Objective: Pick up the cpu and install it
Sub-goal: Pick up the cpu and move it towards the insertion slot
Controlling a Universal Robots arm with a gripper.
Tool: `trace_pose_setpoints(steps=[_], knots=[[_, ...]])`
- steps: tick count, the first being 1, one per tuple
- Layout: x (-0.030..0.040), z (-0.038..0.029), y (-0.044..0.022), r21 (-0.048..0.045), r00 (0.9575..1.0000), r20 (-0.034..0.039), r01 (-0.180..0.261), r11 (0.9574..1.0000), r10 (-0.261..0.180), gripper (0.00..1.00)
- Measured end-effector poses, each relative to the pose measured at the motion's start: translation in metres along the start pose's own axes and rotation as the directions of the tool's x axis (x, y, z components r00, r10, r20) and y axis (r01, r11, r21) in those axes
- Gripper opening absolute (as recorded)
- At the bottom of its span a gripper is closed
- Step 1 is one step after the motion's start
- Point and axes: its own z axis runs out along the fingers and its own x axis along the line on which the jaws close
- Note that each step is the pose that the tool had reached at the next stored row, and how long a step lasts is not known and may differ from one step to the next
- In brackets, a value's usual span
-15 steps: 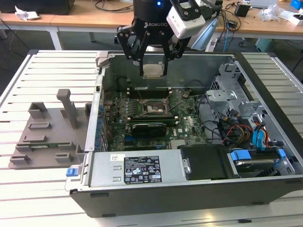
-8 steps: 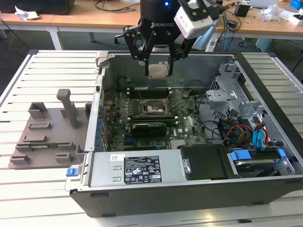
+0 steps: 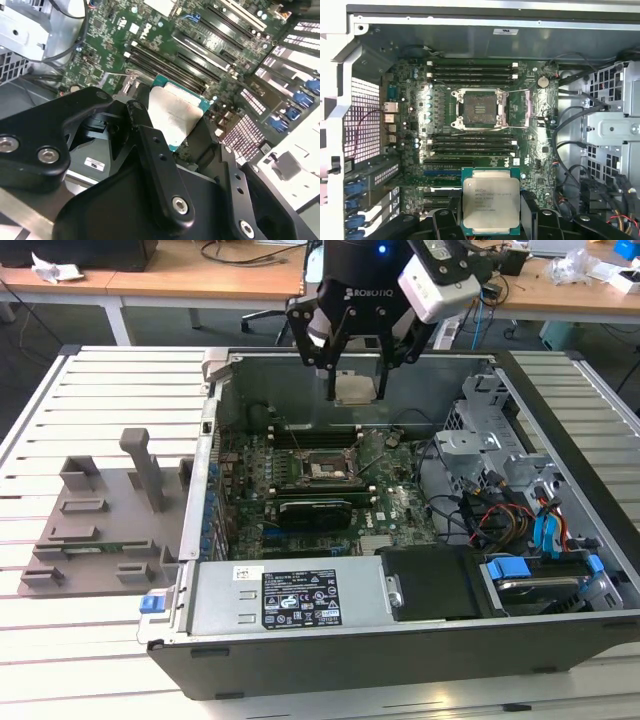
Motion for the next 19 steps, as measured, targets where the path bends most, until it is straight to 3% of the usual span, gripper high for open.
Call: trace_pose_setpoints(steps=[6,19], knots=[[-0.0187,0.0005,-0.0003,-0.0001,1.0000,0.0001,0.000,1.0000,0.000,0.55],[-0.0467,0.0012,-0.0005,0.0001,1.0000,0.0000,0.000,1.0000,0.000,0.55]])
